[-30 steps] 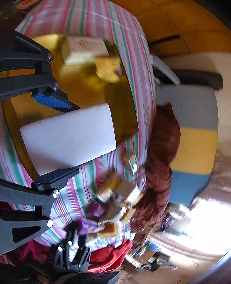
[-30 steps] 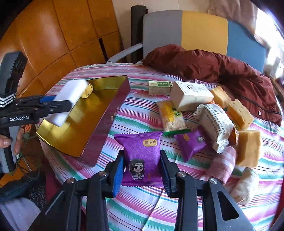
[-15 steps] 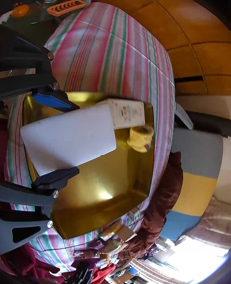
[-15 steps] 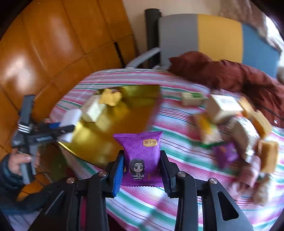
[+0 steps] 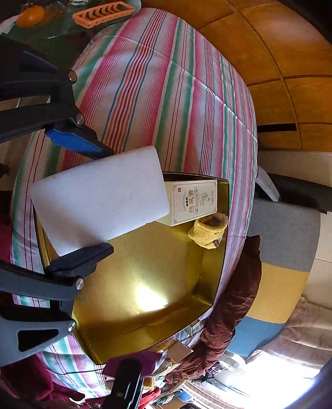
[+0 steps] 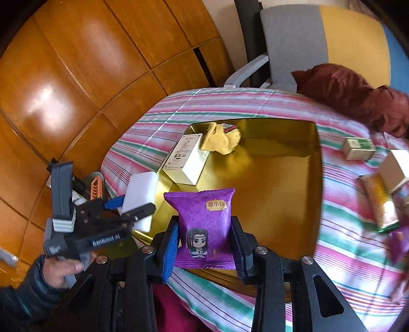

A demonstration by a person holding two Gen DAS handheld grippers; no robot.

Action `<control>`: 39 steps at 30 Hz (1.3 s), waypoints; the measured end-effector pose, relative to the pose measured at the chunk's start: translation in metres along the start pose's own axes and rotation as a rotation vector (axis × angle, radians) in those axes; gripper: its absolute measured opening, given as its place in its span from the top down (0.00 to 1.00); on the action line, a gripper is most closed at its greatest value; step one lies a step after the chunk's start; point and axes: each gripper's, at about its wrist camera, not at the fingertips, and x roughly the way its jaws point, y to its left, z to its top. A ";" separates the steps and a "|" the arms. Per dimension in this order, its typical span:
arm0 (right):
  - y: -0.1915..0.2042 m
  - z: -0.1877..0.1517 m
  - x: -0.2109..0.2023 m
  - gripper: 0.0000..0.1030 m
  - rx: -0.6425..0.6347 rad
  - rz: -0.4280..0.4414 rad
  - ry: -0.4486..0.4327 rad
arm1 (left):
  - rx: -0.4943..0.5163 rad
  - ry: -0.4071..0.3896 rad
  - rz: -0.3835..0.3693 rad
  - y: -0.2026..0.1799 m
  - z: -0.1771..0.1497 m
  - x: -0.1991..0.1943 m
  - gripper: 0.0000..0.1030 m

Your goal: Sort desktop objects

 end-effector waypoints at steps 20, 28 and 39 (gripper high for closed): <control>0.019 -0.019 0.038 0.30 0.070 0.083 0.046 | -0.089 -0.065 0.054 0.017 -0.003 -0.016 0.20; 0.028 -0.026 0.032 0.29 -0.033 -0.002 0.014 | -0.143 -0.125 0.052 0.020 -0.001 -0.036 0.27; 0.003 -0.025 0.004 0.24 -0.024 -0.064 -0.042 | -0.080 -0.147 0.082 0.002 0.003 -0.043 0.27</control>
